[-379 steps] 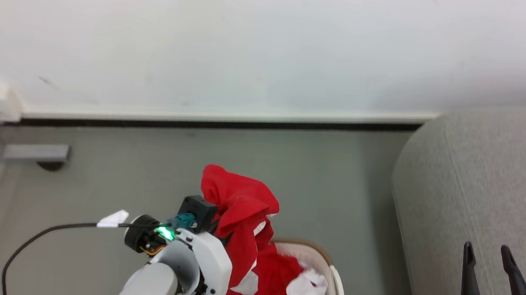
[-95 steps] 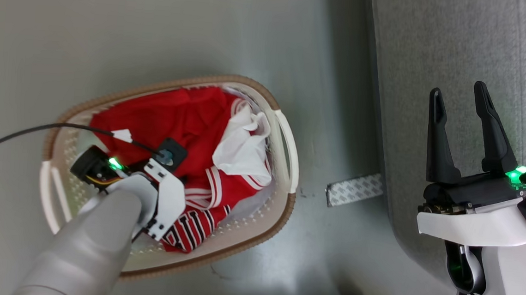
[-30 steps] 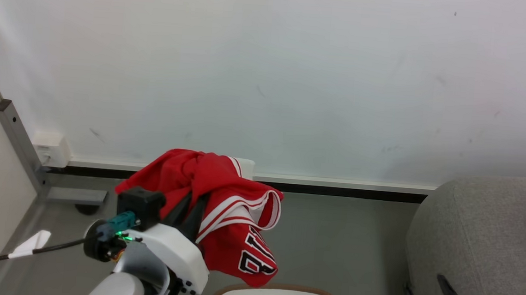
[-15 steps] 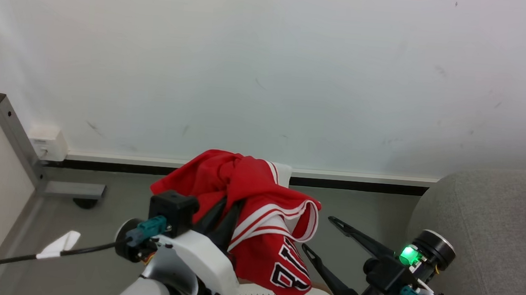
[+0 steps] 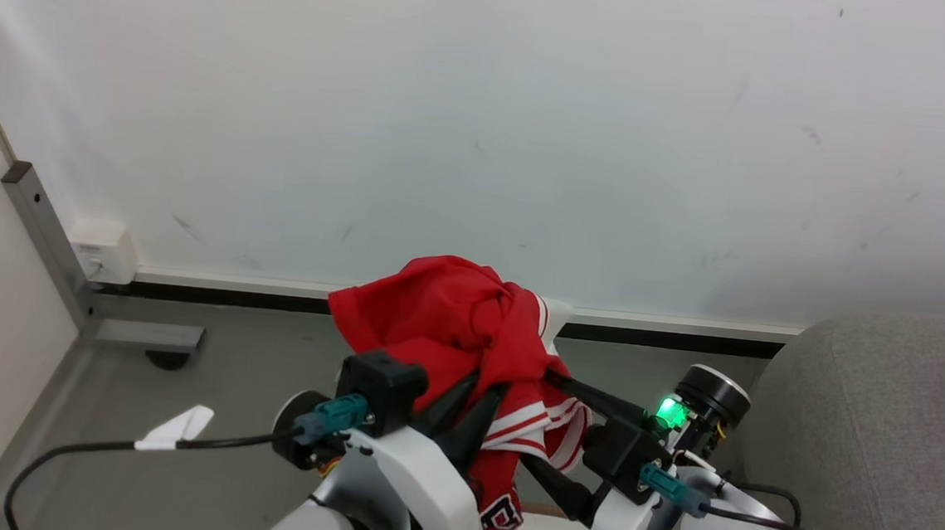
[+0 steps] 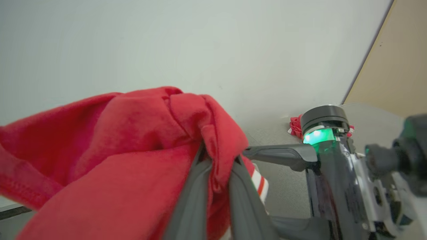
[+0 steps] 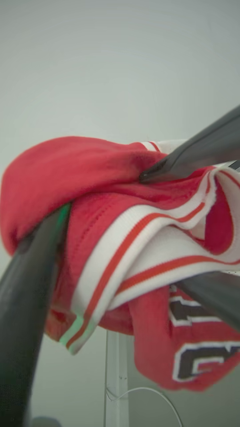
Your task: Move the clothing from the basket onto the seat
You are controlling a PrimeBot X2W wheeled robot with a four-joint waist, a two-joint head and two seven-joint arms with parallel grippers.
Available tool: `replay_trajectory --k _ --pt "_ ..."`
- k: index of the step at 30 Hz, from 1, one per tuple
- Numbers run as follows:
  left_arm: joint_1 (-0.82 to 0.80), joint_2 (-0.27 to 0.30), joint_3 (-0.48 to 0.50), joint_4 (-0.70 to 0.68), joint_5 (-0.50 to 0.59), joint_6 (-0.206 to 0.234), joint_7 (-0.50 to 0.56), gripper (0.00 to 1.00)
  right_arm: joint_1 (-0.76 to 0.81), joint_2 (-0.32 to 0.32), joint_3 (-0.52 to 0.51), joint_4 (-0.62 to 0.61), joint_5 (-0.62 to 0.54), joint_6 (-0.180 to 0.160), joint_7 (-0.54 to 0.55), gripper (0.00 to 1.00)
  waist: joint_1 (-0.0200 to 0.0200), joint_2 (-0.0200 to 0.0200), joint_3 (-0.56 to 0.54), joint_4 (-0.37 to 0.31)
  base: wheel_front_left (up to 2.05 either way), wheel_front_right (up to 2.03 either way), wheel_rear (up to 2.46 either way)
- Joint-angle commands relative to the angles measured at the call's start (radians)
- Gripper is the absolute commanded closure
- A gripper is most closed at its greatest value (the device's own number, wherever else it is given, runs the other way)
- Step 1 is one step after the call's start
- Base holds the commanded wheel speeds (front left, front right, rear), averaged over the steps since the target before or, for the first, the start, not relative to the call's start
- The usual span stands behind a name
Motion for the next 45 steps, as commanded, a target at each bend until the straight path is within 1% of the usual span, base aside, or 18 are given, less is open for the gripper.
replay_trajectory --k 1,6,7,8,9,16,18,19,20,21,24,32,36,41,45 --pt "-0.011 -0.008 -0.007 -0.002 -0.007 -0.009 0.004 1.0 -0.023 0.016 0.01 0.032 0.019 -0.003 -0.013 0.0 0.0 -0.0001 0.001 0.001 0.0 0.0 0.0" --pt "-0.014 -0.021 -0.023 0.001 -0.015 -0.02 0.009 1.0 -0.04 0.063 0.015 0.109 0.068 -0.003 -0.043 0.0 0.0 -0.0001 0.0 0.005 0.0 0.0 0.0" --pt "-0.014 -0.024 -0.026 0.002 -0.018 -0.022 0.01 1.0 -0.044 0.074 0.02 0.122 0.084 -0.003 -0.051 0.51 0.0 -0.0001 0.0 0.006 0.0 0.0 0.0" --pt "-0.014 -0.027 -0.028 0.004 -0.02 -0.022 0.01 1.0 -0.044 0.083 0.022 0.131 0.107 -0.003 -0.059 0.94 0.0 -0.0001 0.0 0.007 0.0 0.0 0.0" --pt "-0.014 -0.028 -0.031 0.007 -0.021 -0.022 0.01 1.0 -0.047 0.087 0.029 0.141 0.12 -0.003 -0.064 1.0 0.0 -0.0001 0.0 0.008 0.0 0.0 0.0" --pt "-0.008 -0.018 -0.028 0.022 -0.018 -0.014 0.001 1.0 -0.066 0.088 0.045 0.165 0.211 -0.003 -0.092 1.0 0.0 -0.0001 0.002 0.008 0.0 0.0 0.0" --pt "-0.006 -0.013 -0.027 0.026 -0.014 -0.01 0.0 0.78 -0.068 0.085 0.04 0.167 0.223 -0.003 -0.092 1.0 0.0 -0.0001 0.004 0.006 0.0 0.0 0.0" --pt "-0.006 -0.01 -0.026 0.027 -0.011 -0.009 -0.003 0.61 -0.067 0.083 0.035 0.168 0.229 -0.003 -0.093 1.0 0.0 -0.0001 0.004 0.005 0.0 0.0 0.0" --pt "-0.005 -0.008 -0.026 0.029 -0.008 -0.009 -0.005 0.18 -0.065 0.08 0.028 0.168 0.236 -0.003 -0.095 1.0 0.0 -0.0001 0.004 0.005 0.0 0.0 0.0" --pt "-0.005 -0.006 -0.026 0.03 -0.008 -0.007 -0.007 0.0 -0.064 0.077 0.022 0.168 0.242 -0.003 -0.096 1.0 0.0 -0.0001 0.005 0.004 0.0 0.0 0.0" --pt "-0.002 0.001 -0.027 0.034 -0.006 -0.006 -0.009 0.0 -0.063 0.059 -0.007 0.162 0.252 -0.003 -0.096 1.0 0.0 -0.0001 0.007 0.002 0.0 0.0 0.0" --pt "0.006 0.005 -0.034 0.04 -0.002 0.0 -0.018 0.0 -0.052 0.018 -0.096 0.135 0.233 -0.003 -0.097 1.0 0.0 -0.0001 0.011 -0.008 0.0 0.0 0.0" --pt "0.006 0.009 -0.034 0.042 0.001 0.001 -0.023 0.0 -0.038 0.007 -0.121 0.125 0.22 -0.003 -0.097 1.0 0.0 -0.0001 0.015 -0.02 0.0 0.0 0.0" --pt "0.004 0.011 -0.033 0.042 0.002 0.007 -0.03 0.0 -0.029 -0.006 -0.137 0.121 0.209 -0.003 -0.097 1.0 0.0 -0.0001 0.022 -0.044 0.0 0.0 0.0" --pt "0.008 0.015 -0.032 0.039 -0.001 0.008 -0.037 0.0 -0.022 -0.011 -0.143 0.118 0.206 -0.003 -0.097 1.0 0.0 -0.0001 0.029 -0.081 0.0 0.0 0.0"
